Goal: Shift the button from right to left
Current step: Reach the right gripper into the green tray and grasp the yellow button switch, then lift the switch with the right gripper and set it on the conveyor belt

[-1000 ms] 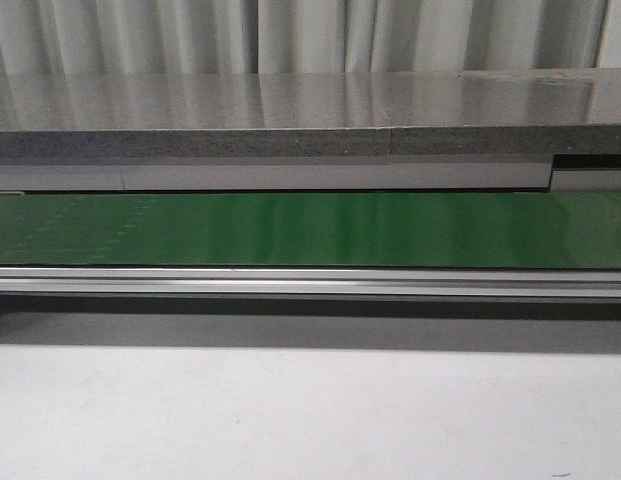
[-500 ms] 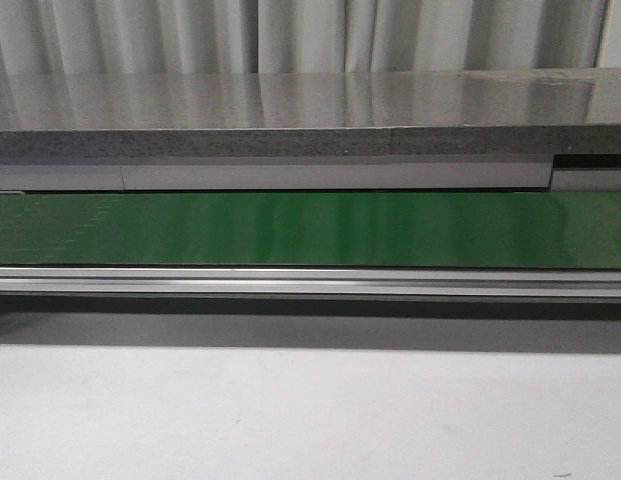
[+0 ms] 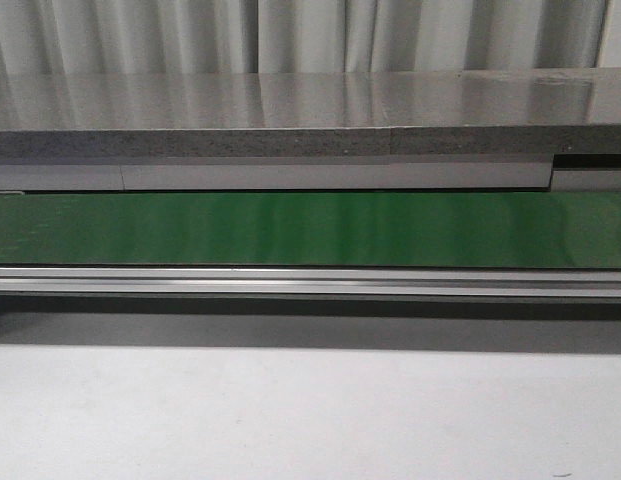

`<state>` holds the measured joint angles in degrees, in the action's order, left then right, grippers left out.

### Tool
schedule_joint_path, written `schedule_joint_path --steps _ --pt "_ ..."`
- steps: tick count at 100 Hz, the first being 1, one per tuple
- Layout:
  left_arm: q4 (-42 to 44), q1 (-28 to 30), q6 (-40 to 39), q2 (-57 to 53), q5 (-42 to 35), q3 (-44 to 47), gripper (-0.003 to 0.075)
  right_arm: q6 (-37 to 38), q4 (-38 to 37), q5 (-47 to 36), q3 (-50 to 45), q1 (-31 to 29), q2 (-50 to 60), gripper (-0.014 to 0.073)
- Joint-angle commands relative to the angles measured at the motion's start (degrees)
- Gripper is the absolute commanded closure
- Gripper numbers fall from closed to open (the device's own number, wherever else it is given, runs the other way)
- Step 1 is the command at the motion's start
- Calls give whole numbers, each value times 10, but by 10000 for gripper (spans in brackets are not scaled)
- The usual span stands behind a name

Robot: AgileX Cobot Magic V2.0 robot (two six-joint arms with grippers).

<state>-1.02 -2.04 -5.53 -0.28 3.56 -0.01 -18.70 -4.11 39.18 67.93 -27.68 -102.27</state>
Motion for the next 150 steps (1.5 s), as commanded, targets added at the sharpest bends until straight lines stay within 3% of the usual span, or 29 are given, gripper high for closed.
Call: schedule_joint_path --steps 1,37,61,68,112,132,150 --pt "0 2 -4 -18 -43 25 741 -18 -9 -36 18 -4 12 108" --pt "0 2 -4 -18 -43 25 741 -19 -26 -40 41 -4 -57 115" --pt "0 2 -4 -18 -43 25 741 -19 -26 -31 46 -5 -70 370" --pt "0 2 -4 -18 -43 25 740 -19 -26 -31 46 -5 -70 402" --pt "0 2 -4 -18 -43 25 740 -16 -18 -4 46 -5 32 400" --pt "0 2 -4 -18 -43 25 741 -16 36 53 46 -1 91 400" --pt "0 2 -4 -18 -43 25 740 -16 141 136 46 6 116 400"
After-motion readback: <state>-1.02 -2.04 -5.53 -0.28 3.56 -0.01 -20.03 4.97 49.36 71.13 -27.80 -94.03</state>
